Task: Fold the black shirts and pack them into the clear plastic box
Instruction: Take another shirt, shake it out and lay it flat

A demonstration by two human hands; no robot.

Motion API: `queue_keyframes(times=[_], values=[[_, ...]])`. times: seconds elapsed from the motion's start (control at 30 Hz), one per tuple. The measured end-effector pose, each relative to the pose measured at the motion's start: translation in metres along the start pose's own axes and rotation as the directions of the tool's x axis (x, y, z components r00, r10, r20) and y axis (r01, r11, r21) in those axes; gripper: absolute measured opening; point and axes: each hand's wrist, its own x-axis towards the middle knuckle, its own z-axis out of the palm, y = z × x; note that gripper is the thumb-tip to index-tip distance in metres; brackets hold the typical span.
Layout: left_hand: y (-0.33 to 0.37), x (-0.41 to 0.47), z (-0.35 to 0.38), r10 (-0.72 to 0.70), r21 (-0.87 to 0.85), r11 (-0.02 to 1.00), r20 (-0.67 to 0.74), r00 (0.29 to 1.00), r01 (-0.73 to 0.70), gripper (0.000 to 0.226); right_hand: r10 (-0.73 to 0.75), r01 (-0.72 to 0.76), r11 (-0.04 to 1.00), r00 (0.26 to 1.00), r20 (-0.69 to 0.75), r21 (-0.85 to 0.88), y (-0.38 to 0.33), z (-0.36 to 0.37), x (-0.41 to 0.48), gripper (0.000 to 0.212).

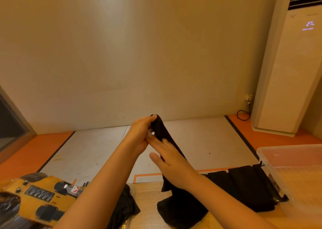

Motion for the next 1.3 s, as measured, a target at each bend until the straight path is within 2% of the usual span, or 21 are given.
queue_keyframes(times=[0.07,0.17,0.23,0.27,0.3,0.37,0.43,0.57,0.7,0.73,0.8,0.9,1.0,1.07,1.17,1.23,1.3], values=[[0.006,0.000,-0.005,0.048,0.037,0.998,0.055,0.997,-0.050,0.021,0.020,0.000,0.993,0.985,-0.174,0.116,0.006,-0.001,-0.001,0.030],[0.025,-0.002,-0.015,0.129,0.062,0.988,0.147,0.981,-0.139,0.021,0.144,-0.022,0.966,0.875,-0.463,0.259,0.017,-0.018,0.005,0.022],[0.042,-0.006,-0.022,0.164,0.121,0.973,0.234,0.958,-0.196,0.021,0.182,-0.015,0.953,0.825,-0.535,0.301,0.020,-0.032,0.015,0.015],[0.050,-0.008,-0.024,0.180,0.154,0.960,0.290,0.940,-0.232,0.021,0.180,-0.003,0.948,0.829,-0.529,0.317,0.019,-0.039,0.019,0.010],[0.057,-0.010,-0.024,0.198,0.186,0.944,0.337,0.921,-0.271,0.020,0.173,0.007,0.938,0.856,-0.487,0.347,0.017,-0.043,0.024,0.008],[0.066,-0.016,-0.021,0.217,0.226,0.921,0.378,0.900,-0.317,0.022,0.132,0.017,0.914,0.932,-0.338,0.406,0.011,-0.047,0.037,0.024],[0.072,-0.022,-0.017,0.242,0.272,0.891,0.390,0.889,-0.362,0.027,0.072,0.024,0.899,0.977,-0.201,0.437,0.005,-0.047,0.049,0.035],[0.083,-0.024,-0.020,0.282,0.344,0.817,0.462,0.841,-0.463,0.027,0.044,-0.035,0.885,0.999,-0.008,0.465,-0.007,-0.046,0.066,0.027],[0.103,-0.023,-0.039,0.279,0.317,0.799,0.557,0.782,-0.511,0.012,0.046,-0.108,0.922,0.984,0.171,0.372,-0.006,-0.038,0.071,0.025],[0.109,-0.023,-0.043,0.279,0.330,0.788,0.561,0.779,-0.520,0.013,0.035,-0.089,0.933,0.987,0.159,0.348,-0.005,-0.037,0.070,0.025],[0.119,-0.024,-0.052,0.261,0.419,0.741,0.540,0.800,-0.525,0.007,0.025,-0.036,0.929,0.999,0.036,0.368,-0.004,-0.043,0.068,0.025],[0.125,-0.022,-0.063,0.163,0.664,0.577,0.477,0.863,-0.476,0.035,0.039,0.041,0.897,0.984,-0.172,0.440,-0.006,-0.068,0.066,0.025],[0.121,-0.021,-0.066,0.124,0.728,0.505,0.470,0.874,-0.463,0.046,0.014,0.036,0.927,0.991,-0.132,0.373,-0.011,-0.084,0.062,0.027],[0.120,-0.018,-0.066,0.217,0.702,0.510,0.454,0.864,-0.497,0.042,0.011,0.000,0.939,1.000,-0.030,0.344,-0.009,-0.085,0.059,0.021],[0.122,-0.012,-0.068,0.458,0.613,0.537,0.366,0.811,-0.580,0.022,0.079,-0.125,0.938,0.985,0.152,0.324,0.007,-0.086,0.051,0.013],[0.126,-0.010,-0.072,0.583,0.534,0.569,0.274,0.764,-0.626,0.016,0.149,-0.202,0.951,0.963,0.224,0.233,0.023,-0.086,0.047,0.017],[0.132,-0.008,-0.076,0.659,0.470,0.594,0.181,0.730,-0.653,0.017,0.218,-0.235,0.971,0.946,0.240,0.048,0.038,-0.083,0.042,0.015]])
